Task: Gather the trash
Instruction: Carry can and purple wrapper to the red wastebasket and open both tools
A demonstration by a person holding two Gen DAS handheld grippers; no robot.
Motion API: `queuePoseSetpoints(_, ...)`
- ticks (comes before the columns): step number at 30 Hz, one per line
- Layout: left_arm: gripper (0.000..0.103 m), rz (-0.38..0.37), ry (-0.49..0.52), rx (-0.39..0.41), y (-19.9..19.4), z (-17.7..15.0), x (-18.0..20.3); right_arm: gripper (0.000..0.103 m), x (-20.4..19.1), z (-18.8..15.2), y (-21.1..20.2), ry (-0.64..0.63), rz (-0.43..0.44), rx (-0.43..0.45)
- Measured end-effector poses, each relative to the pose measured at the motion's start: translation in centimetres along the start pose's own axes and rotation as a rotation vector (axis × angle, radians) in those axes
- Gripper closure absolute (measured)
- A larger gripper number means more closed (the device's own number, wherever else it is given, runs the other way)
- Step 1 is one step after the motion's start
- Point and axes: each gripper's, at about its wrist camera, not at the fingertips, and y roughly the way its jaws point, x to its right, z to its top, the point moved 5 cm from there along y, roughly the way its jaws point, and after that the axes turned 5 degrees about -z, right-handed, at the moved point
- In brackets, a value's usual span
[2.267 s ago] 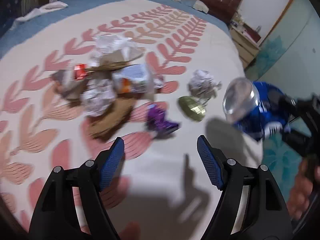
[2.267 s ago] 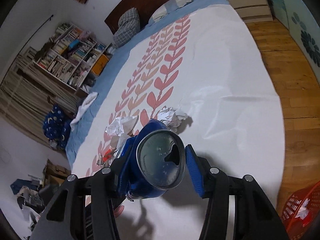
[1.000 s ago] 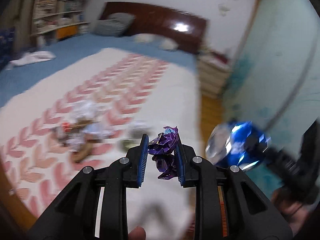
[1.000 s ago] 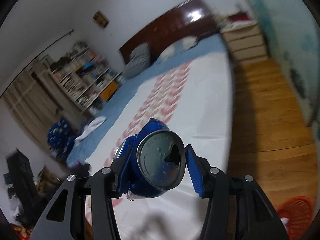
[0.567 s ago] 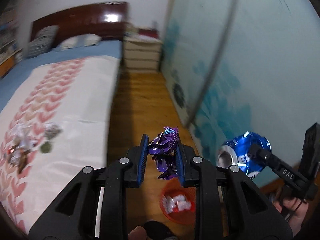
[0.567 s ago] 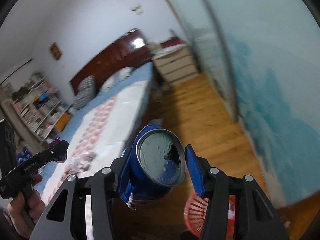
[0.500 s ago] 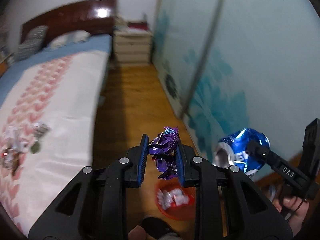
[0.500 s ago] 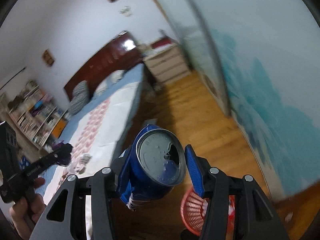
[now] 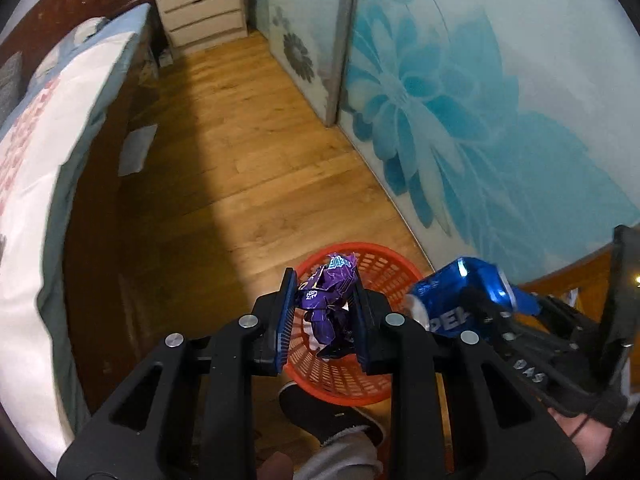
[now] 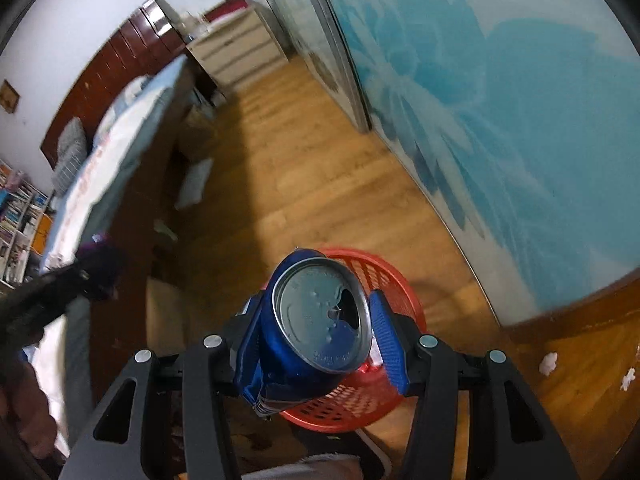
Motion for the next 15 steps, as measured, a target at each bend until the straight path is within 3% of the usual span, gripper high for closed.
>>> queuePoseSetpoints(6, 0.078, 0.002, 0.026, -0.067, 2.5, -0.3, 1.0, 0.052, 0.7, -0.6, 3.2, 0.011, -0.014, -0.035)
queuePoseSetpoints(13, 0.077, 0.002, 0.049, -0.084, 2.7, -0.3, 2.0, 0.052, 1.0, -0.4, 5.1, 0.01, -0.002, -0.054)
queuePoseSetpoints(15, 0.068, 0.005, 0.043, -0.074, 2.6, -0.1, 2.1, 0.051, 1.1, -0.2, 5.2, 0.007, -0.002, -0.06)
